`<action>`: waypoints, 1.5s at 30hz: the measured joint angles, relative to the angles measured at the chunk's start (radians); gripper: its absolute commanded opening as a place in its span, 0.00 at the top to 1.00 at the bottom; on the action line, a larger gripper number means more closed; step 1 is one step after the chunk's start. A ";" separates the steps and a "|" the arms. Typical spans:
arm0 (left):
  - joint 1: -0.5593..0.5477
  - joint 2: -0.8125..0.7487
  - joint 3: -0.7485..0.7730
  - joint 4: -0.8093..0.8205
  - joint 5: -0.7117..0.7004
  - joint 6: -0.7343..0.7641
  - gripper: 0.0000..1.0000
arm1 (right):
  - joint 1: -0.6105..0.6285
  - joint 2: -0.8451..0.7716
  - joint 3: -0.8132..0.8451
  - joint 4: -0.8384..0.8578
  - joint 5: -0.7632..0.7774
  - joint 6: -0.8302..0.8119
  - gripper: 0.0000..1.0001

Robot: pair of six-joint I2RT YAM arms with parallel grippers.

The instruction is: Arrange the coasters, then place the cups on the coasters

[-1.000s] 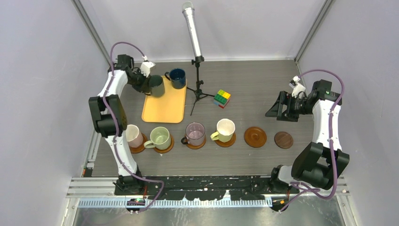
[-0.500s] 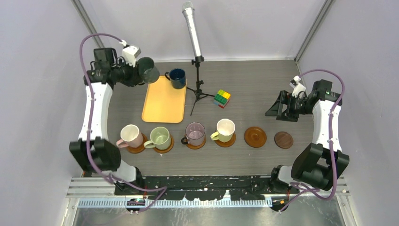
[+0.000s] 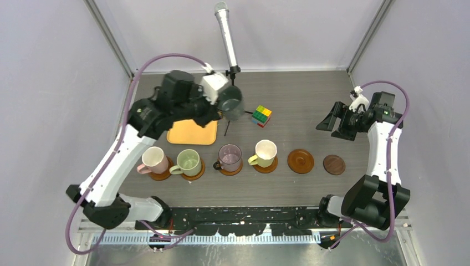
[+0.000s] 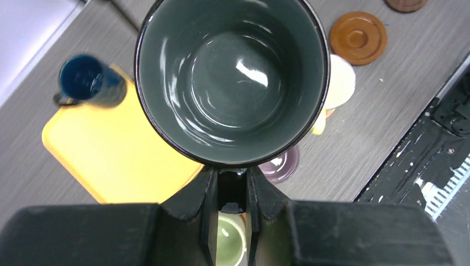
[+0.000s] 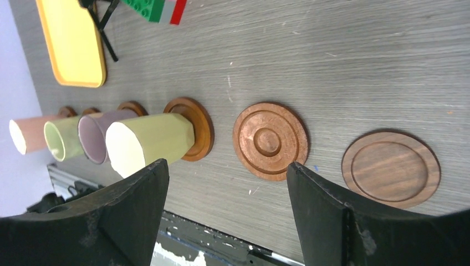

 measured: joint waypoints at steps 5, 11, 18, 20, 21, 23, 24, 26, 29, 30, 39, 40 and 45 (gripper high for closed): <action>-0.294 0.154 0.122 0.011 -0.217 -0.070 1.00 | -0.004 -0.021 -0.026 0.058 0.084 0.080 0.15; -0.558 0.414 0.290 0.091 -0.435 -0.122 1.00 | -0.027 -0.023 -0.025 0.077 0.145 0.111 0.13; -0.665 0.550 0.267 0.217 -0.489 -0.206 1.00 | -0.093 -0.023 0.006 0.077 0.178 0.133 0.13; -0.665 0.576 0.256 0.251 -0.504 -0.234 1.00 | -0.110 -0.021 0.010 0.077 0.178 0.137 0.13; -0.665 0.588 0.251 0.266 -0.514 -0.247 1.00 | -0.115 -0.019 0.010 0.077 0.178 0.138 0.13; -0.665 0.613 0.233 0.305 -0.531 -0.269 1.00 | -0.128 -0.010 0.011 0.078 0.174 0.145 0.13; -0.665 0.624 0.219 0.330 -0.539 -0.279 1.00 | -0.132 -0.007 0.011 0.079 0.172 0.148 0.13; -0.665 0.649 0.188 0.369 -0.552 -0.292 1.00 | -0.137 0.000 0.011 0.084 0.166 0.157 0.13; -0.667 0.696 0.158 0.406 -0.555 -0.312 1.00 | -0.139 0.005 0.011 0.097 0.157 0.163 0.13; -0.669 0.715 0.154 0.411 -0.554 -0.316 1.00 | -0.139 0.005 0.011 0.100 0.154 0.163 0.13; -0.689 0.842 0.148 0.434 -0.526 -0.353 1.00 | -0.140 0.005 -0.016 0.133 0.137 0.163 0.13; -0.689 0.849 0.148 0.436 -0.518 -0.359 1.00 | -0.140 0.005 -0.021 0.135 0.135 0.163 0.13; -0.689 0.869 0.148 0.447 -0.491 -0.377 1.00 | -0.143 0.005 -0.027 0.138 0.124 0.163 0.13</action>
